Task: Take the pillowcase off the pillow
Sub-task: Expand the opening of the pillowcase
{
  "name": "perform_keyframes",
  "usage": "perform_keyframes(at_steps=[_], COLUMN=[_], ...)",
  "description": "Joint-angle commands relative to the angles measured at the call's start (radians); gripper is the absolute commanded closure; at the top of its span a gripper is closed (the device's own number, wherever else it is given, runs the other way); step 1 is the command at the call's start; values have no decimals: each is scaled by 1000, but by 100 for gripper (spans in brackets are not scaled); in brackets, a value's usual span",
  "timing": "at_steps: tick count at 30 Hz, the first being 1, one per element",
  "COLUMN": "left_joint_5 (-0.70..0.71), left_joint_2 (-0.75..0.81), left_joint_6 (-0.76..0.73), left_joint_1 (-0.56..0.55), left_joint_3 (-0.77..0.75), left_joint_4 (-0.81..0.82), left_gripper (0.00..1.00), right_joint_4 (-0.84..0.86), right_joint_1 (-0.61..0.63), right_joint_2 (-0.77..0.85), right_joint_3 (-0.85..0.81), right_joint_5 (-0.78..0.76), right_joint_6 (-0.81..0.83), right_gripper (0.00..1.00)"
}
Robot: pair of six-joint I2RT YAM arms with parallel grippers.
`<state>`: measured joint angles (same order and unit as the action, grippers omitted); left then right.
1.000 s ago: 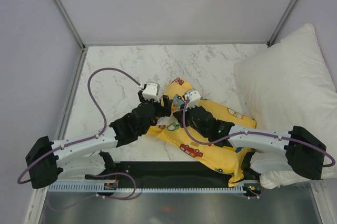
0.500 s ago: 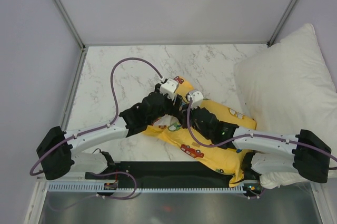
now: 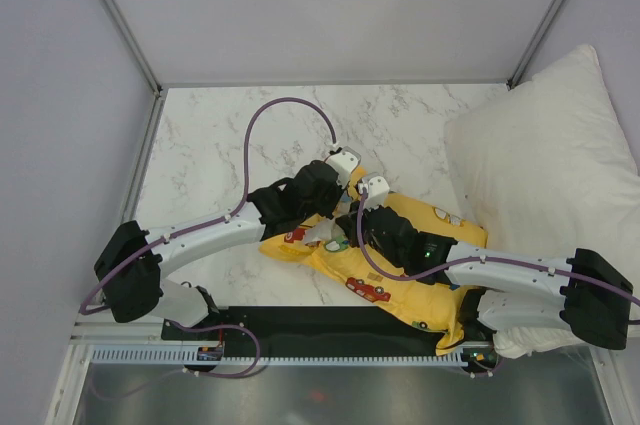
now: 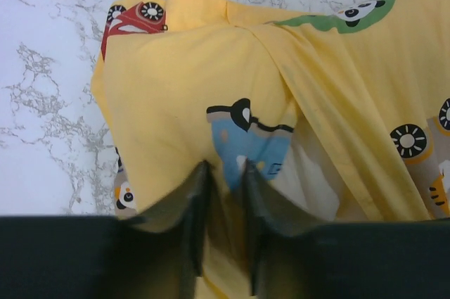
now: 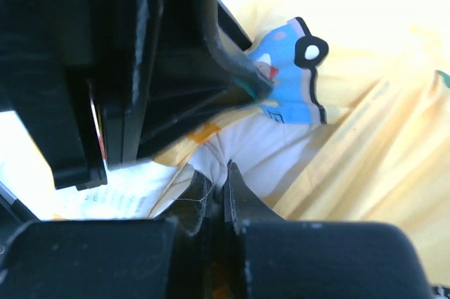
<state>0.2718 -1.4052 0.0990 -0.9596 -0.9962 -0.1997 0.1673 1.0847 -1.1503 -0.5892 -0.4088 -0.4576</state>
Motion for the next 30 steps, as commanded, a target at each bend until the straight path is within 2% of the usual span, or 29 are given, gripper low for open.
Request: perform_keyframes(at_steps=[1,3,4,5,10,15,19,30], left_joint_5=[-17,-11,-6,6,108,308,224,198], left_joint_2=[-52,-48,-43,-40,-8,115,212,336], left_joint_6=[-3,5,14,19,60,149,206,277], left_joint_1=[-5,-5,-5,-5,-5,19,143,222], left_joint_3=[-22,-13,-12,-10,1,30,80,214], left_joint_4=[-188,-188,-185,-185,-170,-159,-144,-86], left_gripper=[78,86,97,98,98,98,98,98], right_joint_4=[-141,-158,-166,-166,-244,-343,-408,-505], right_joint_1=[6,6,4,4,4,1,-12,-83], right_joint_2=[69,83,89,93,86,70,86,216], right_joint_3=[16,15,17,19,25,31,40,34], right_joint_5=[-136,-151,-166,-170,-208,-280,-324,-407], right_joint_6=[-6,-7,-7,-10,-58,-150,-242,-294], right_gripper=[100,100,100,100,100,100,100,100])
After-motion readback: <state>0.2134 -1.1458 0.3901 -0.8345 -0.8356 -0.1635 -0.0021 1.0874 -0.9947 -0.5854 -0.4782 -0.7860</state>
